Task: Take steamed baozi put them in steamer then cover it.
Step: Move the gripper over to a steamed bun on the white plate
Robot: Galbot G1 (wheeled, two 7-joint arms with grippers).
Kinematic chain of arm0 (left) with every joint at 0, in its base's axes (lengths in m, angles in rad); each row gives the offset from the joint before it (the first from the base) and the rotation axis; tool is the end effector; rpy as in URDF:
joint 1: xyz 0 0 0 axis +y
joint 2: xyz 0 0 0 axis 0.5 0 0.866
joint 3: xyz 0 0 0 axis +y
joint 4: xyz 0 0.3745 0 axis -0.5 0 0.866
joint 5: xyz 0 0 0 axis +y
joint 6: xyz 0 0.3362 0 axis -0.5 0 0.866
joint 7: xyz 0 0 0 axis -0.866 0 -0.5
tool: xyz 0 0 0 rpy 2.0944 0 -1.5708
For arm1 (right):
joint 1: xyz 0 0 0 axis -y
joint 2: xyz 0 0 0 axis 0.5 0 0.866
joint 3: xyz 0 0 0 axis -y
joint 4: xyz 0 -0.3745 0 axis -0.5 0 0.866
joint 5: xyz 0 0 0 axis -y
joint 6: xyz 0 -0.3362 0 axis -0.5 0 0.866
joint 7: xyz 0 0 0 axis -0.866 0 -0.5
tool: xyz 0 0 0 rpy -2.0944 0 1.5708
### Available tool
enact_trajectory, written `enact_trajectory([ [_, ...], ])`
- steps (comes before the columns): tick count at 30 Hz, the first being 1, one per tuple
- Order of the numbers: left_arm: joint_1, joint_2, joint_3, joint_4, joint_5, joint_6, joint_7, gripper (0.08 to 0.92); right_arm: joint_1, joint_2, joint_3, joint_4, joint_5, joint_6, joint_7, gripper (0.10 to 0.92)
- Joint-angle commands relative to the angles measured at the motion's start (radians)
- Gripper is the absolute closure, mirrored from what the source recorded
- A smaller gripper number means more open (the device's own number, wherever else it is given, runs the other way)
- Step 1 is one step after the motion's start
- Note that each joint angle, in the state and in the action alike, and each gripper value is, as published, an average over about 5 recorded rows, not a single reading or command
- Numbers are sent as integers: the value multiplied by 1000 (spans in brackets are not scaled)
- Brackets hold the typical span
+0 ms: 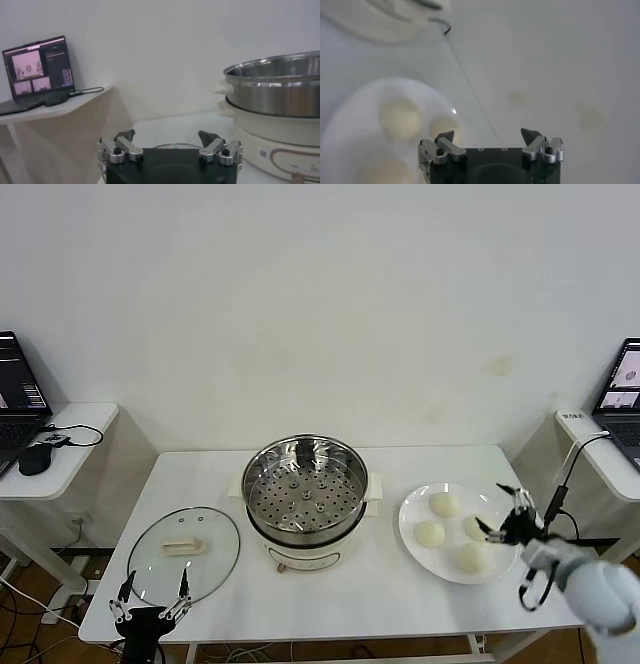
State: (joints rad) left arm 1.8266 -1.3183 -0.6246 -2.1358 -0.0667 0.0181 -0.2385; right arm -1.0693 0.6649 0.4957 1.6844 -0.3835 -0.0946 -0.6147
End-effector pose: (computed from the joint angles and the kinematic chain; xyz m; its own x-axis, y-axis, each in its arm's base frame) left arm 0.0736 0.0763 -0.3274 -0.9672 -0.1849 0.1742 -0.1422 0.9623 0.2318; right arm 0.3291 -0.2590 -0.2222 -0.8141 -0.1744 0.5539 -0.5805 0.2198 -0.7841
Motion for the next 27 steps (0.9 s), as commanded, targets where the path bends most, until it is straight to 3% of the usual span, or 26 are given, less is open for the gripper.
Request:
enact_trajectory([
  [1,-11,3,-5,3,30,31,-12,177,420,-198,-359,-238,3,2,-279,203],
  [13,-24,14,-23,17,32,35,-6,177,909,-27,-910,-531,86,114,-406,202],
  [20,-30,15,-39,30,31,34,-5,177,1037,145,-1055,-690,64,145,-440,203],
  [27,-31,21,-59,37,28,34,-5,177,1037,222,-1068,-777,-1,160,-456,203],
])
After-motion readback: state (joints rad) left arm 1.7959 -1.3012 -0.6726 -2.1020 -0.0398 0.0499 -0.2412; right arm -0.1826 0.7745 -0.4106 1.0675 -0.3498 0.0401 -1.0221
